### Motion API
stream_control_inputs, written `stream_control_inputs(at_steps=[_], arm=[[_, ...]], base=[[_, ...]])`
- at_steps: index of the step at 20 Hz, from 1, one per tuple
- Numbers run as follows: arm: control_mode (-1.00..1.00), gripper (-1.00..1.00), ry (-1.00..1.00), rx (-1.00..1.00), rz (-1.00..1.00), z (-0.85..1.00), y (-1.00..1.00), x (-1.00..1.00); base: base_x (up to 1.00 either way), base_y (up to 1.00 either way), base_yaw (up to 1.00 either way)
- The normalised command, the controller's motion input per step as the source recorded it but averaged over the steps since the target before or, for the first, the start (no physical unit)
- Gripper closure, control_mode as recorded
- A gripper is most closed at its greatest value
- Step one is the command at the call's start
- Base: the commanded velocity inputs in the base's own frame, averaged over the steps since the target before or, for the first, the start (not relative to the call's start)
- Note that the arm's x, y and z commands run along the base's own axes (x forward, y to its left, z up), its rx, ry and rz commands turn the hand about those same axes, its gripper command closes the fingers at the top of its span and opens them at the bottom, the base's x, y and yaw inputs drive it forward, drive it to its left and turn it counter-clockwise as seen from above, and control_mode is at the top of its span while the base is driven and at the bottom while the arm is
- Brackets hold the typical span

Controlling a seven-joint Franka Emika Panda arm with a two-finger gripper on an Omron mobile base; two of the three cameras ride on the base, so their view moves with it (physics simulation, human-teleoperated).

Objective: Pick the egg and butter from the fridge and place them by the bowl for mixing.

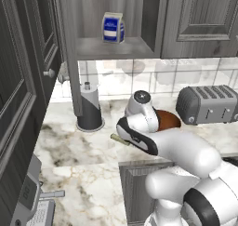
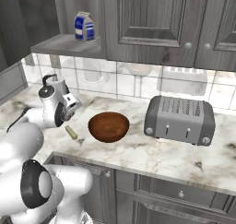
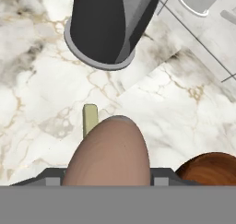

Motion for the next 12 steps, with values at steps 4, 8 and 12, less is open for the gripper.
stream_control_inputs(at_steps=[4,8,12], arm=[[-1.0,1.0,0.0,-0.02,0.0,-0.25,0.08,0.51],[-1.0,1.0,0.0,0.0,0.0,-0.14,0.1,0.45],[-1.0,1.0,0.0,-0.01,0.0,-0.2,0.05,0.39]], base=[[0.0,0.0,0.0],[0.0,0.0,0.0],[0.0,0.0,0.0]])
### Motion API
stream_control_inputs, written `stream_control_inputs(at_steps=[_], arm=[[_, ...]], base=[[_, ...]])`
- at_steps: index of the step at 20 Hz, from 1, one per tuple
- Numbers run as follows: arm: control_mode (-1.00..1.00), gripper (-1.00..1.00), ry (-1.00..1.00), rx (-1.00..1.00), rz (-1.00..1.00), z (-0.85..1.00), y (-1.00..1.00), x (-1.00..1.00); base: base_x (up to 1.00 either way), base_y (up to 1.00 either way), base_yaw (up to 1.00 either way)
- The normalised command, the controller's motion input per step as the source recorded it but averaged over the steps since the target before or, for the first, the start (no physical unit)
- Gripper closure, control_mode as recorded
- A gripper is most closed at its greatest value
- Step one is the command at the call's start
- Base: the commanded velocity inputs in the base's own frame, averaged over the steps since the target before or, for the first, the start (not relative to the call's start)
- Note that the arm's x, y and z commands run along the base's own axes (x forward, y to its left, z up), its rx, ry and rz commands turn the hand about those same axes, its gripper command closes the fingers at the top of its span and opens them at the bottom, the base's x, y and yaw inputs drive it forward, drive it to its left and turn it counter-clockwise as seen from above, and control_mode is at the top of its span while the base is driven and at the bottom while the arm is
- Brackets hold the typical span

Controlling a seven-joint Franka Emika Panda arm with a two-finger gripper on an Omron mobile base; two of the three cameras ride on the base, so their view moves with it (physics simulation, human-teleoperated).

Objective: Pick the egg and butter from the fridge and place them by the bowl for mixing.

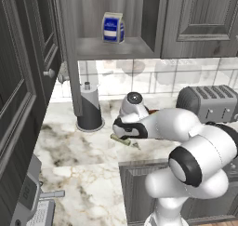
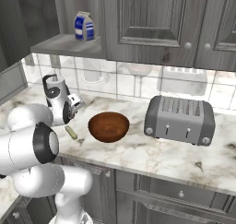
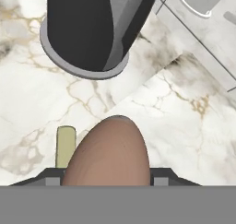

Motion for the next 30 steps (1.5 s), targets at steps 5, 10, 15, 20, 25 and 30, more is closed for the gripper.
stream_control_inputs(at_steps=[5,10,15,20,25,30], arm=[[-1.0,1.0,0.0,-0.03,0.0,-0.35,0.0,0.22],[-1.0,1.0,0.0,-0.02,0.0,-0.23,0.0,0.2],[-1.0,-1.0,0.0,-0.03,0.0,-0.17,0.0,0.09],[-1.0,-1.0,0.0,0.0,0.0,0.0,0.0,0.0],[-1.0,-1.0,0.0,0.0,0.0,0.37,0.0,-0.18],[-1.0,-1.0,-0.02,0.01,0.0,0.64,-0.1,-0.85]], base=[[0.0,0.0,0.0],[0.0,0.0,0.0],[0.0,0.0,0.0],[0.0,0.0,0.0],[0.0,0.0,0.0],[0.0,0.0,0.0]])
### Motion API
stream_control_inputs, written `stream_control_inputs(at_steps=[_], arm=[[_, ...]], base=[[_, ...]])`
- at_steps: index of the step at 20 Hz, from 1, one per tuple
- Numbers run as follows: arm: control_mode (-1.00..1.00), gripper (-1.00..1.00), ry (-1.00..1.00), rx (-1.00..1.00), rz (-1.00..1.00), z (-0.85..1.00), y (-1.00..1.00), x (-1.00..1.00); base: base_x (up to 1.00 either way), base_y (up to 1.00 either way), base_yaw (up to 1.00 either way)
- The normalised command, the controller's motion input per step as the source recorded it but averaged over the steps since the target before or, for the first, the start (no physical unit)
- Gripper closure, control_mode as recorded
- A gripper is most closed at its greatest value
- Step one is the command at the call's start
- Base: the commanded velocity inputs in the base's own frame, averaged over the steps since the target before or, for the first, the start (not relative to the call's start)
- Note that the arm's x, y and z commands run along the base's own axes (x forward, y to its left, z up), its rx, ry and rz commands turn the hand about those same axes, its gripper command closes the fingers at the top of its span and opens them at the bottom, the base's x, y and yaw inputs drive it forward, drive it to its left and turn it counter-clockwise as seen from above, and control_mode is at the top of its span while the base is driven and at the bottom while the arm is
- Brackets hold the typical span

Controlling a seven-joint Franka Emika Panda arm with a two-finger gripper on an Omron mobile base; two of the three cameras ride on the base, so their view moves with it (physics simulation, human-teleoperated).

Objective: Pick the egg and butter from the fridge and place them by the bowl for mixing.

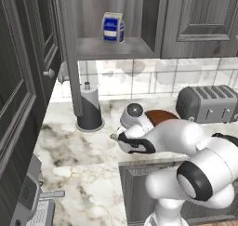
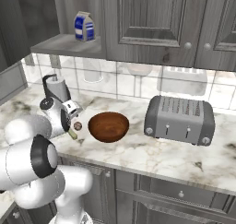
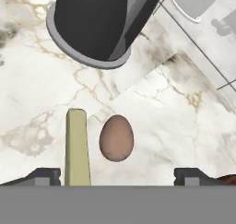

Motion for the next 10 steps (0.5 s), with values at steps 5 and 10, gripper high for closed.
stream_control_inputs(at_steps=[5,10], arm=[[-1.0,-1.0,0.0,0.0,0.02,0.35,-0.55,-1.0],[-1.0,-1.0,-0.12,0.11,0.01,0.14,-0.77,-0.86]], base=[[0.0,0.0,0.0],[0.0,0.0,0.0]])
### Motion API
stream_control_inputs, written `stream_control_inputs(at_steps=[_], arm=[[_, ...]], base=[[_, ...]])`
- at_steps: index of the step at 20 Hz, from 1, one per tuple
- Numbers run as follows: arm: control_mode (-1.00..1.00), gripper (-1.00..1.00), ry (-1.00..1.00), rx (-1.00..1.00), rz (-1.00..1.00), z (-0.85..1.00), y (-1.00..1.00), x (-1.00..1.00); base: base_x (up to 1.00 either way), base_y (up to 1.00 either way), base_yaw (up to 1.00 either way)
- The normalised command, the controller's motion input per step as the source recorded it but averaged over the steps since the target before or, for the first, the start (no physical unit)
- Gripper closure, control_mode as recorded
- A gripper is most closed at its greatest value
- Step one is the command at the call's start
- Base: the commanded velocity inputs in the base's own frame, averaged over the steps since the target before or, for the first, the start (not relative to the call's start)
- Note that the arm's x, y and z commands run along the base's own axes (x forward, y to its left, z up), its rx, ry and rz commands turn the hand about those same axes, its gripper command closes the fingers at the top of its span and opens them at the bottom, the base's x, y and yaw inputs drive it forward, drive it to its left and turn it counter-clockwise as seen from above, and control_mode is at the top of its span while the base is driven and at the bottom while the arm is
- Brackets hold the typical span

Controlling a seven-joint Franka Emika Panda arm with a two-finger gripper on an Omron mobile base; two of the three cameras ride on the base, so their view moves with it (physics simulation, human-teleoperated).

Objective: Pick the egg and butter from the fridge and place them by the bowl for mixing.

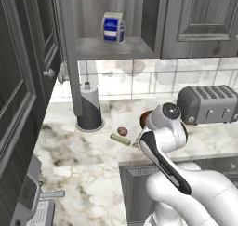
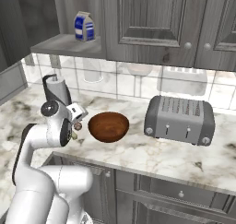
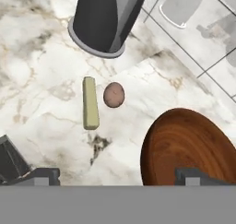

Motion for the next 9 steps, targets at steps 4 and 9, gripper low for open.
stream_control_inputs(at_steps=[4,9], arm=[[-1.0,-1.0,0.0,0.0,0.0,0.0,0.0,0.0],[-1.0,-1.0,-0.36,0.2,0.0,0.0,-0.45,-0.7]], base=[[0.0,0.0,0.0],[0.0,0.0,0.0]])
